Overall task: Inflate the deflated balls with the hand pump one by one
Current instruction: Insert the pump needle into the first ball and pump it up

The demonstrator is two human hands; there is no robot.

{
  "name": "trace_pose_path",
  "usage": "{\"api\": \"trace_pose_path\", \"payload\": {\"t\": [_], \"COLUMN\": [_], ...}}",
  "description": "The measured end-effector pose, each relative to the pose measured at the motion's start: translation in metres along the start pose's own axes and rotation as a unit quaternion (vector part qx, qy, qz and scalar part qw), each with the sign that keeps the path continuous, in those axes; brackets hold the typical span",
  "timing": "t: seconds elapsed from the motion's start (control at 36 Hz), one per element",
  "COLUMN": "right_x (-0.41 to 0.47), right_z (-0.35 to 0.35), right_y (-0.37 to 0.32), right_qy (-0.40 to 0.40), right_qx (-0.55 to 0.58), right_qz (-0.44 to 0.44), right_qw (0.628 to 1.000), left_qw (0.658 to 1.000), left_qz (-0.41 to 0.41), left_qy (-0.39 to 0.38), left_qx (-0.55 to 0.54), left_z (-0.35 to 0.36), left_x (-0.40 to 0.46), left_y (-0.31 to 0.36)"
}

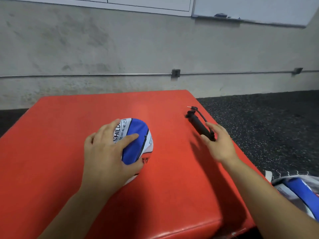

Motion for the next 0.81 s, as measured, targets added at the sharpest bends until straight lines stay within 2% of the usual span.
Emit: {"api": "trace_pose_path", "payload": {"t": [0.11, 0.25, 0.47, 0.81], "right_x": [0.001, -0.006, -0.038, -0.121], "right_z": [0.009, 0.017, 0.013, 0.007], "right_y": [0.026, 0.029, -0.027, -0.094], "right_qy": [-0.038, -0.088, -0.165, -0.314], "right_qx": [0.050, 0.074, -0.009, 0.046], "right_qz": [0.068, 0.091, -0.014, -0.121], "right_qw": [0.996, 0.989, 0.986, 0.941], "left_qw": [1.000, 1.000, 1.000, 0.999], "left_qz": [-0.001, -0.003, -0.006, -0.033], "left_qy": [-0.004, -0.004, 0.004, 0.003], "left_qx": [0.005, 0.015, 0.019, -0.005], "left_z": [0.003, 0.002, -0.003, -0.022], "left_x": [0.005, 0.005, -0.006, -0.033], "left_y": [0.002, 0.003, 0.001, -0.012]}}
Point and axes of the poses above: each hand's wrist, its own x-axis towards the middle knuckle, its own z-axis out of the palm, y = z × x, the point moved 5 cm from there along x, towards the middle knuckle, and after that the axes turned 13 degrees about -z, right-handed, at the moved point
